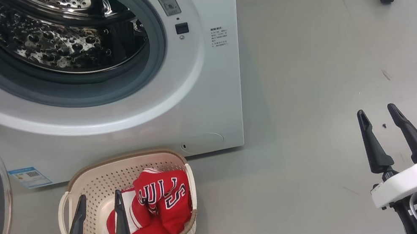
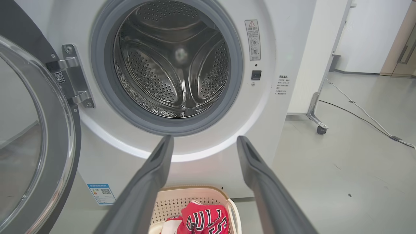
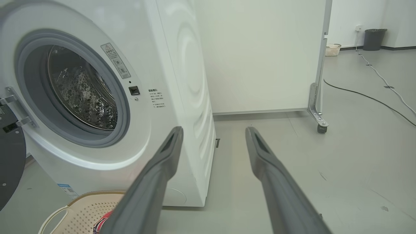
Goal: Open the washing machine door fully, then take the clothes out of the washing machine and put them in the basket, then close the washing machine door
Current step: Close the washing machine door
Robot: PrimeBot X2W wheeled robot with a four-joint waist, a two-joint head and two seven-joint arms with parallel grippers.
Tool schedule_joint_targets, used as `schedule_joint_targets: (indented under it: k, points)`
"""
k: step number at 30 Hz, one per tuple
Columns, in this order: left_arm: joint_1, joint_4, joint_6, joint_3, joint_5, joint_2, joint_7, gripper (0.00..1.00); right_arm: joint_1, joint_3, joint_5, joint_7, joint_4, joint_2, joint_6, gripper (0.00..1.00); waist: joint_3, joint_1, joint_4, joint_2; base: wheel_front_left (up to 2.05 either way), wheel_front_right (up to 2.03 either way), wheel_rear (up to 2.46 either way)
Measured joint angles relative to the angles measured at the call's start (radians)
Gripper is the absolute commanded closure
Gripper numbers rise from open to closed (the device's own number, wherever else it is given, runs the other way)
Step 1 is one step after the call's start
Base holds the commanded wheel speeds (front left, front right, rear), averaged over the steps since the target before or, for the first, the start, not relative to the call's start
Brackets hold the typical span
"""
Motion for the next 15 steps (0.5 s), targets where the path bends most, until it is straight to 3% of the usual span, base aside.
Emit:
schedule_joint_targets:
  k: [15]
  points:
    - [0.0,0.0,0.001,0.01,0.0,0.0,0.0,0.0,0.0,0.005,0.0,0.0,0.005,0.001,0.0,0.0,-0.006,0.0,0.0,0.0,-0.98,0.98,0.0]
